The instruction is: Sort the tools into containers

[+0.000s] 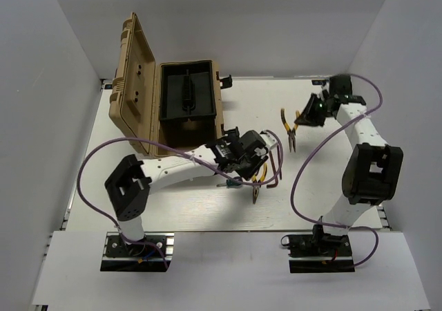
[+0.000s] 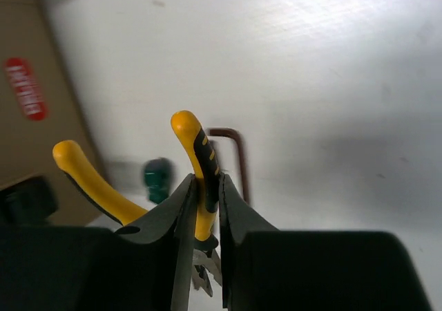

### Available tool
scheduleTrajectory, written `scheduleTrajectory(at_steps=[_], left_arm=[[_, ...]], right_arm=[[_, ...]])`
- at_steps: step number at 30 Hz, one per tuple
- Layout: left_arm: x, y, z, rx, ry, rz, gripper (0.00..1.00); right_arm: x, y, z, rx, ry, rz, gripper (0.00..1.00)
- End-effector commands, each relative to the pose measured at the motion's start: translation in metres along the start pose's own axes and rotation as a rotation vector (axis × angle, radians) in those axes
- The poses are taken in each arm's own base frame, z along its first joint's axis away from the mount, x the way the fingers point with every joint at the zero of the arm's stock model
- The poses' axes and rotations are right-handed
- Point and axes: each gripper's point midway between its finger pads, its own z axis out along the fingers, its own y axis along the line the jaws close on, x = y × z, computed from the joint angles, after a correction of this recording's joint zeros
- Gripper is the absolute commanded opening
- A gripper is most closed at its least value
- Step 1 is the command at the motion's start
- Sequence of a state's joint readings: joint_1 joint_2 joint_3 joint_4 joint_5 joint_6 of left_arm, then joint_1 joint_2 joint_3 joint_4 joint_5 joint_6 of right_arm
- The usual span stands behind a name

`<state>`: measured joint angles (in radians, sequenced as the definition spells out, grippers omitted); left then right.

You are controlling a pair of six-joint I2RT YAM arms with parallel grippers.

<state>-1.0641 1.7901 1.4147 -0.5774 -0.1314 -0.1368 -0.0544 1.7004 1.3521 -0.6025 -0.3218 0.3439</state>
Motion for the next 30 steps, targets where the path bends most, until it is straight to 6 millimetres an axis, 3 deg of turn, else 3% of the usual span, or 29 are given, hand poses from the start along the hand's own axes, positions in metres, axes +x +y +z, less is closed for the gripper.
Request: scheduleTrajectory(at_steps=[1, 3, 4, 5, 6, 7, 8, 10, 11, 12, 14, 15, 16, 20, 26, 30], left_arm=[[-0.068, -0.008, -0.089, 0.061, -0.257, -0.013, 0.47], [-0.083, -0.010, -0.124, 0.082, -0.348, -0.007, 0.35], [-0.100, -0.007, -0.164, 0.094, -0.456, -0.008, 0.32], [-0.107, -0.008, -0.184, 0.108, -0.511, -0.010, 0.30], [-0.113, -0.004, -0.203, 0.105, -0.561, -0.020, 0.30], [-0.115, -0.002, -0.220, 0.109, -0.598, -0.026, 0.30], [-0.120, 0.006, -0.248, 0.092, -0.669, -0.046, 0.30], [-0.123, 0.012, -0.271, 0.089, -0.721, -0.058, 0.41], [-0.122, 0.017, -0.286, 0.077, -0.755, -0.059, 0.45], [-0.122, 0.018, -0.292, 0.078, -0.769, -0.061, 0.54], [-0.119, 0.022, -0.297, 0.062, -0.780, -0.070, 0.59], [-0.117, 0.022, -0.293, 0.061, -0.770, -0.069, 0.60], [-0.114, 0.025, -0.296, 0.052, -0.767, -0.071, 0.62], [-0.105, 0.025, -0.289, 0.051, -0.736, -0.074, 0.62], [-0.099, 0.027, -0.290, 0.046, -0.742, -0.088, 0.62], [-0.098, 0.025, -0.284, 0.058, -0.738, -0.092, 0.62]], right_arm=[[-0.027, 0.096, -0.037, -0.259, -0.072, -0.164, 0.00], [-0.038, 0.120, -0.042, -0.300, -0.091, -0.206, 0.00], [-0.031, 0.137, -0.037, -0.335, -0.066, -0.236, 0.00], [-0.043, 0.153, -0.042, -0.364, -0.094, -0.257, 0.00], [-0.044, 0.161, -0.042, -0.380, -0.095, -0.270, 0.00], [-0.031, 0.178, -0.031, -0.418, -0.046, -0.295, 0.00], [-0.040, 0.196, -0.041, -0.450, -0.079, -0.328, 0.00], [-0.029, 0.221, -0.039, -0.500, -0.057, -0.370, 0.00], [-0.019, 0.250, -0.040, -0.560, -0.041, -0.424, 0.00], [-0.014, 0.260, -0.039, -0.581, -0.035, -0.447, 0.00], [0.011, 0.289, -0.036, -0.643, -0.007, -0.518, 0.00], [0.018, 0.297, -0.033, -0.662, -0.003, -0.543, 0.00], [0.038, 0.313, -0.035, -0.703, 0.026, -0.576, 0.00], [0.070, 0.341, -0.031, -0.804, 0.094, -0.621, 0.00], [0.098, 0.363, -0.034, -0.873, 0.144, -0.643, 0.00], [0.113, 0.362, -0.018, -0.816, 0.146, -0.666, 0.00]])
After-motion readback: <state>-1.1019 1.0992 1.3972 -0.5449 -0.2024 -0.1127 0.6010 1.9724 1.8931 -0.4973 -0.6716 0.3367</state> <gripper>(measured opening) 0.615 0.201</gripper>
